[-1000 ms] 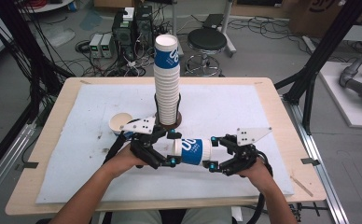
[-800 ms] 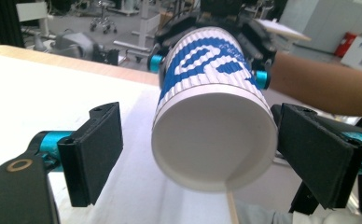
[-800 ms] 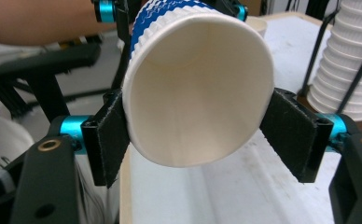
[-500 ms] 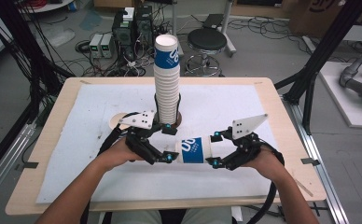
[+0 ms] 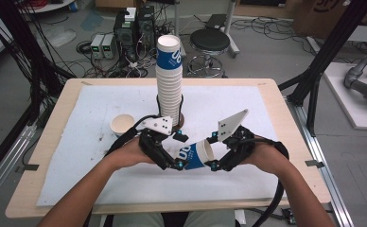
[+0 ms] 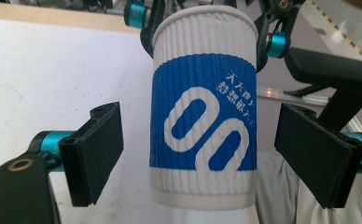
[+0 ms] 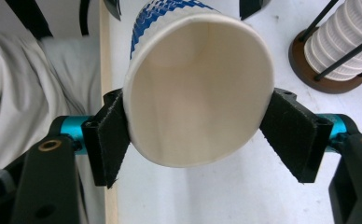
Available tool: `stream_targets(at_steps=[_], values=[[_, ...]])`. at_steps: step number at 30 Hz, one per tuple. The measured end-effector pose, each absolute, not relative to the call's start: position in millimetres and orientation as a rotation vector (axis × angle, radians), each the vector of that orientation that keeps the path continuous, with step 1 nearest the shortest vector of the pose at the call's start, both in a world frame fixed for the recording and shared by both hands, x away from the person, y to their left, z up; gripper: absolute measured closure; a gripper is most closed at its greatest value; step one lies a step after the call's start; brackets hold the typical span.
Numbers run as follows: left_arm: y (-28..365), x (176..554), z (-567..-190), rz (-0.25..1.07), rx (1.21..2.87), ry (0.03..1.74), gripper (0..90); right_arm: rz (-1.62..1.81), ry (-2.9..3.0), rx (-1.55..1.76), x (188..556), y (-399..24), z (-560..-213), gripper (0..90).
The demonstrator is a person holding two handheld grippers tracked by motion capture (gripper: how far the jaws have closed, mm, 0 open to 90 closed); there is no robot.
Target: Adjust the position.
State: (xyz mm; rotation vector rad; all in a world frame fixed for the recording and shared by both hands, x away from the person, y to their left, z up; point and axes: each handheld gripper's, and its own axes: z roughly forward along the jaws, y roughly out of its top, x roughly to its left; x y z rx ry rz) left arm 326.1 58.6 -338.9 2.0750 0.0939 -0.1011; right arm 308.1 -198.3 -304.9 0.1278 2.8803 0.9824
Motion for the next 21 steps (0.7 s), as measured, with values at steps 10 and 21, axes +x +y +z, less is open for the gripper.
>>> stream_targets(at_steps=[10,21], values=[[40.9,325.9,-341.8,-0.102,2.179,0.07,17.9,0.821,2.923,0.076,307.5,-181.5,-303.1,27.0],[32.3,326.4,-349.9,-0.128,2.263,0.047,25.0,0.724,2.953,0.061,305.3,-172.6,-309.1,27.0]])
